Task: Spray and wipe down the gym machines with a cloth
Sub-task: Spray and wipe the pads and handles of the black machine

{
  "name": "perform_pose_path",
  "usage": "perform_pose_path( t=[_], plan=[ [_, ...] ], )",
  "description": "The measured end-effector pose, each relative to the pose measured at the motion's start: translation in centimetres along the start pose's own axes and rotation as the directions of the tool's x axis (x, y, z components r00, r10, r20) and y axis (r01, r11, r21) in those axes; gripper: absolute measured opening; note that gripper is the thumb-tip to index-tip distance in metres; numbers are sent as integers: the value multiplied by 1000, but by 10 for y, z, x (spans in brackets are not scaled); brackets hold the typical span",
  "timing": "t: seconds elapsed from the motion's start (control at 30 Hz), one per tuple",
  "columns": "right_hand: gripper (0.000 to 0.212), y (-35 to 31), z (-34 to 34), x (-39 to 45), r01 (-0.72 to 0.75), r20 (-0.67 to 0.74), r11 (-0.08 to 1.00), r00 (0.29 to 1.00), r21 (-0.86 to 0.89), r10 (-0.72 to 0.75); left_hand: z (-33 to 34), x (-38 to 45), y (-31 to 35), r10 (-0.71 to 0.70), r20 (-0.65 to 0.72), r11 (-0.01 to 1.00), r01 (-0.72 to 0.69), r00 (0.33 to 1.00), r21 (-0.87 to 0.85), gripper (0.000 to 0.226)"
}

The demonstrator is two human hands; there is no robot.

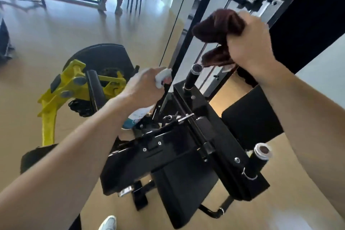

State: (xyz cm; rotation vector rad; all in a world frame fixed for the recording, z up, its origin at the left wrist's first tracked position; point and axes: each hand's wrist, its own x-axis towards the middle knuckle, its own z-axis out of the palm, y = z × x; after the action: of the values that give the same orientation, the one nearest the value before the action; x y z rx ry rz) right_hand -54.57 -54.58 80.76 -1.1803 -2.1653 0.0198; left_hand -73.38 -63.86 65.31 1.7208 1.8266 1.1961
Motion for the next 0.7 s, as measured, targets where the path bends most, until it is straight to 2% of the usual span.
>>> perform_pose_path(
  t=[0.03, 0.1, 0.2, 0.27, 0.5, 0.6, 0.7],
  plan=[
    [24, 3, 15, 19, -10, 23, 1000, 1000, -6, 10, 12, 7, -16, -3, 55, 1000, 2, 998, 4, 43],
    [26, 11, 50, 50, -39, 206, 998, 977, -57, 50, 38, 18, -44, -38, 137, 999, 35, 990, 27, 44],
    [32, 29, 105, 73, -45, 502, 989, 858, -144, 112, 78, 27, -77, -127, 193, 992, 120, 973, 47, 36],
    [28, 46, 138, 76, -87, 612, 981, 772, -170, 175, 100, 28, -91, -176, 219, 984, 168, 960, 54, 30],
    [33, 85, 208, 84, -125, 846, 962, 457, -245, 275, 136, 38, -108, -268, 344, 962, 267, 900, 52, 25],
    [30, 91, 218, 83, -222, 868, 958, 422, -180, 261, 140, 40, -113, -314, 370, 949, 301, 874, 95, 13],
    [29, 98, 223, 80, -300, 882, 947, 407, -115, 236, 141, 38, -116, -356, 372, 935, 329, 857, 134, 18]
  ],
)
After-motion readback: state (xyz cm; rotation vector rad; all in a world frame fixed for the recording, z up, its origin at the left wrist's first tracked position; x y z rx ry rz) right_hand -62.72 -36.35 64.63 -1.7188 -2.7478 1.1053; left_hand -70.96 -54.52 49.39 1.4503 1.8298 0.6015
